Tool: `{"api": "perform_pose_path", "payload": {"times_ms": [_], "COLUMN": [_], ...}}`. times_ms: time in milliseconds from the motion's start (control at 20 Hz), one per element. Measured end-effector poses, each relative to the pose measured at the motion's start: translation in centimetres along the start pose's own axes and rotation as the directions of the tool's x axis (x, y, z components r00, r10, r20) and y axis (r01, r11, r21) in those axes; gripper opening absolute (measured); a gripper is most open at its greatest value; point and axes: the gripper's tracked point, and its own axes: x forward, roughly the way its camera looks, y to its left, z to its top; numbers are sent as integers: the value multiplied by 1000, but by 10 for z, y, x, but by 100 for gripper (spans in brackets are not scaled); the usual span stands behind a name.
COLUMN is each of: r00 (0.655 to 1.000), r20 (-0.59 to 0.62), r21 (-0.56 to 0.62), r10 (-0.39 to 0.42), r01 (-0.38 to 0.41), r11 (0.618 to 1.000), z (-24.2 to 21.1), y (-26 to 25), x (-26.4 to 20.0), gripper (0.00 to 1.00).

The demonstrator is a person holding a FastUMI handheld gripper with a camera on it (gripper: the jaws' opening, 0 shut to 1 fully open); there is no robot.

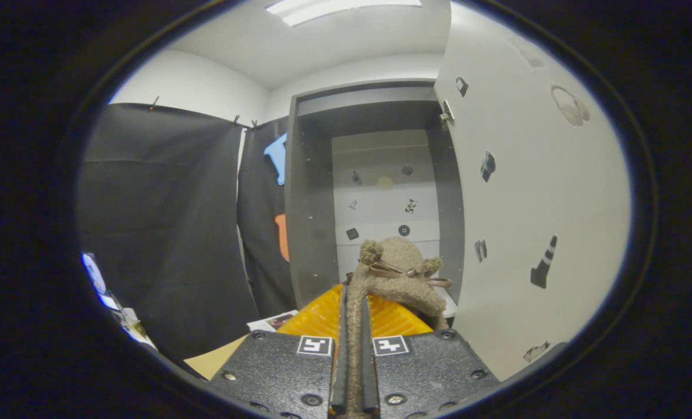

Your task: Open the shoe cabinet door, grab the shoes and put them into the shoe cabinet, then close the shoe cabinet door.

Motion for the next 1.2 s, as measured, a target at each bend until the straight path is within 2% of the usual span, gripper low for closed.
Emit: {"api": "perform_pose_path", "payload": {"times_ms": [250, 400, 550, 950, 1200], "r00": [990, 985, 976, 958, 933], "r20": [-31, -40, -106, -215, -244], "r21": [-27, -51, -53, -115, -181], "r10": [-137, -170, -189, -190, -264], "r01": [136, 168, 184, 169, 224], "r11": [990, 984, 981, 979, 958], "z": [25, 25, 6, -50, -88], "y": [-49, -62, -70, -95, -133], "x": [74, 126, 172, 275, 313], "gripper": [12, 12, 12, 13, 13]}}
